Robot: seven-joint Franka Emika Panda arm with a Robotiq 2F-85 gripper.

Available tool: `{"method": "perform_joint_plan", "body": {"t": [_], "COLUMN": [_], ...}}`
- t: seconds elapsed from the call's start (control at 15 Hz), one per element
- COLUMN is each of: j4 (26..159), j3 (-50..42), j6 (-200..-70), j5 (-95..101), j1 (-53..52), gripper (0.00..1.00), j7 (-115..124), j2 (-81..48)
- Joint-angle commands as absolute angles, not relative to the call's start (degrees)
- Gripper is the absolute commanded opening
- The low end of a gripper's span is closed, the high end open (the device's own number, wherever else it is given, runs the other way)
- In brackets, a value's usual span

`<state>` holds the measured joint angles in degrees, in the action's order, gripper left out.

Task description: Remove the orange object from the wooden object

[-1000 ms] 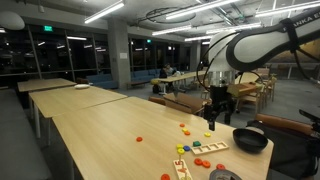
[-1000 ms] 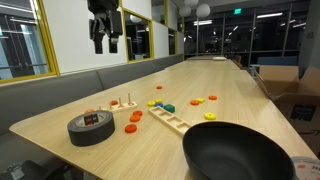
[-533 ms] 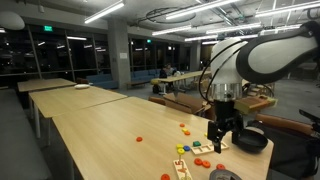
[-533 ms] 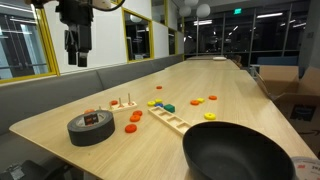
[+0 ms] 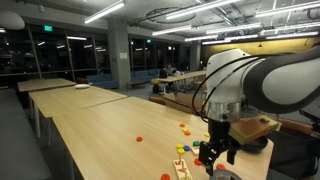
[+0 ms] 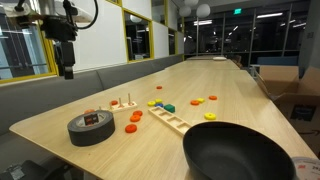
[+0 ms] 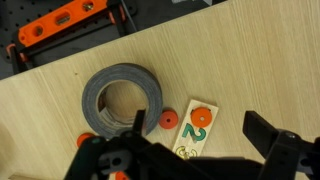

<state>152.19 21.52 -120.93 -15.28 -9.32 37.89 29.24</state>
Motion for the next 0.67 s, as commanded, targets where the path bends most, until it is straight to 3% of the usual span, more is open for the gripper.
{"method": "perform_joint_plan", "body": {"t": [0.0, 0.6], "j4": [151.7, 150.3], "j3": [21.6, 21.5], "j6": [-128.0, -142.3], "j5": [-16.0, -10.0], "j1": [-9.6, -9.2], "gripper": [1.00, 1.00], "j7": [41.8, 49.5], "j2": [24.8, 9.3]}}
